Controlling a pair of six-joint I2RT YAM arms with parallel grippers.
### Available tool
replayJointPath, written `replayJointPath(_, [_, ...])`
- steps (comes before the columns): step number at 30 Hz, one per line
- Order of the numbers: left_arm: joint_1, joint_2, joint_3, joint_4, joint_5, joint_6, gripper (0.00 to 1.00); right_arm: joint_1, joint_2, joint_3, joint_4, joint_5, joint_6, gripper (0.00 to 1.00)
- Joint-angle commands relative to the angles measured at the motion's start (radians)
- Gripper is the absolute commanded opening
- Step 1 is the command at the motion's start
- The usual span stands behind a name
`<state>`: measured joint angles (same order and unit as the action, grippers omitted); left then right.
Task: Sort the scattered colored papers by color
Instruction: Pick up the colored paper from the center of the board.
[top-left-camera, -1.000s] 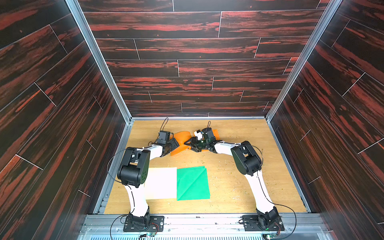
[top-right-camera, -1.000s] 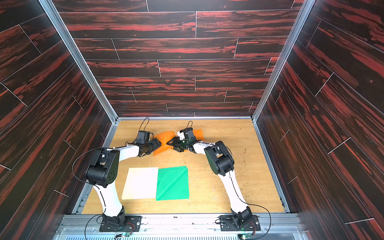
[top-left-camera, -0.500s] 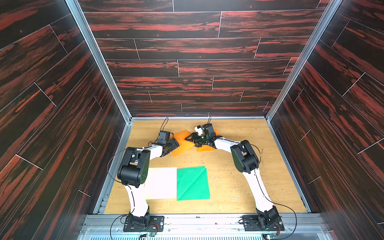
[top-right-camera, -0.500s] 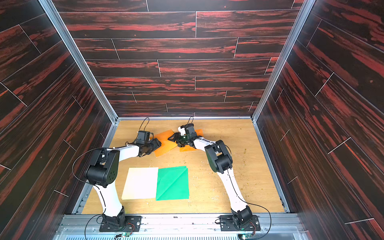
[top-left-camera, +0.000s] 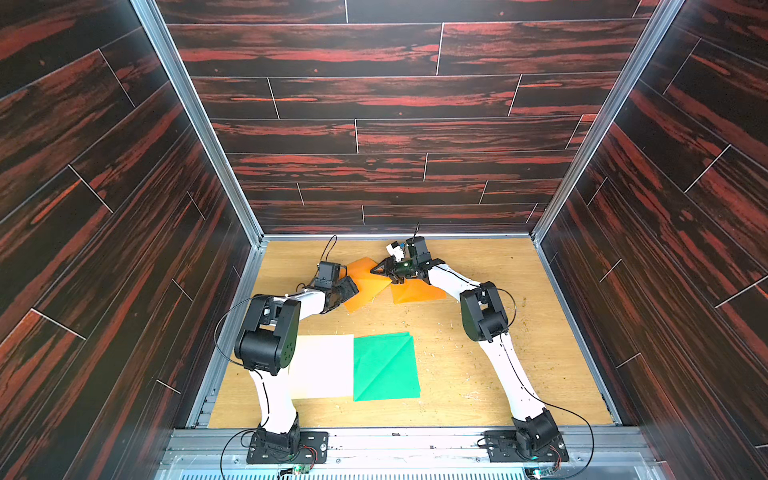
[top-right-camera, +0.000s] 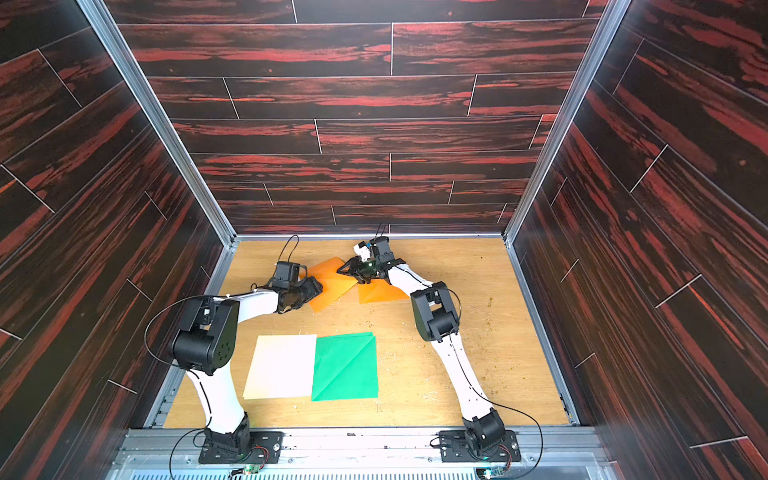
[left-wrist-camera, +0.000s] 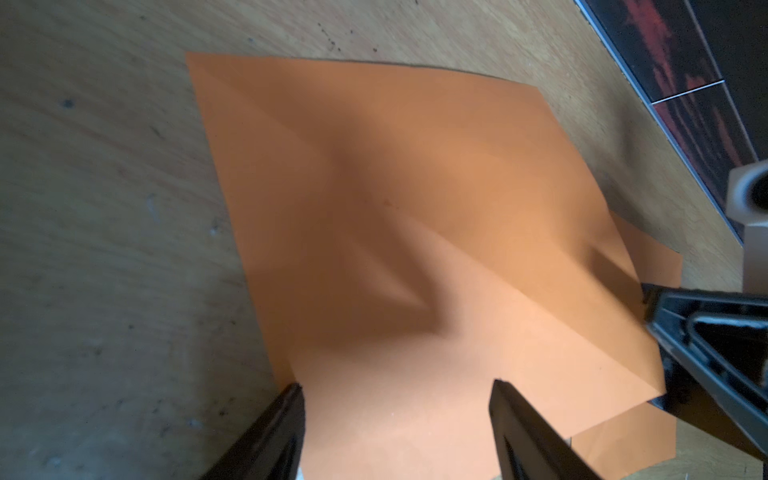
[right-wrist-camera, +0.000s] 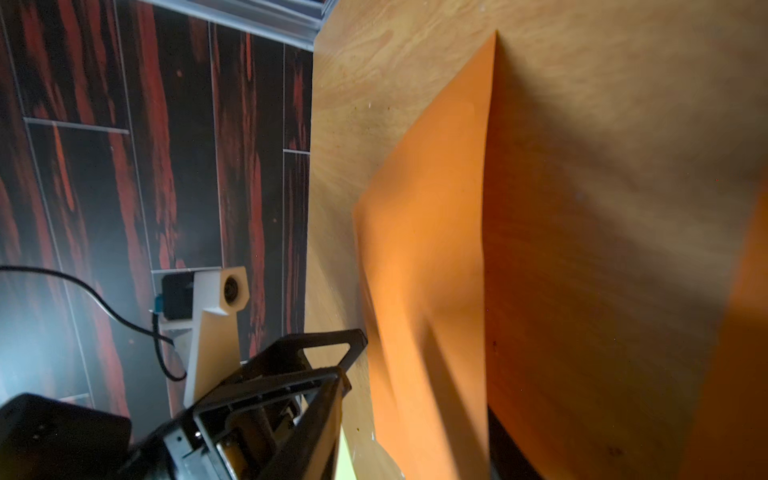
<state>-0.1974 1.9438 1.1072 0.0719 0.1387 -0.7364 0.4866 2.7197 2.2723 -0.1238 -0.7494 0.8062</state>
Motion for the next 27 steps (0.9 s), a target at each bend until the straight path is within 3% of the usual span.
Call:
replayJointPath(1, [-0.010,0.064,-0.039,-0.159,0.021,0.000,0.74,-0.006,0.055,0.068,-0.136,-0.068,-0.065,0.40])
replayJointPath(7, [-0.010,0.060,-0.032,-0.174,0.015,0.011,0.74,-0.005,0.031,0.030,-0.222,-0.030,-0.157,0.12])
replayJointPath(13, [-0.010,0.046,-0.026,-0.178,0.009,0.005,0.74,-0.002,-0.066,-0.118,-0.209,-0.005,-0.181,0.02])
replayJointPath(15, [-0.010,0.037,-0.023,-0.182,0.006,0.009,0.74,0.004,-0.116,-0.199,-0.187,0.008,-0.180,0.04])
replayJointPath(17, [-0.010,0.032,-0.016,-0.183,0.006,0.012,0.75,0.013,-0.182,-0.314,-0.123,0.015,-0.159,0.12])
replayJointPath(22, [-0.010,0.036,0.007,-0.206,0.007,0.023,0.75,0.050,-0.350,-0.609,0.091,0.011,-0.061,0.16])
replayJointPath(27, [-0.010,0.037,0.005,-0.208,0.015,0.024,0.75,0.092,-0.427,-0.723,0.157,0.015,-0.059,0.32])
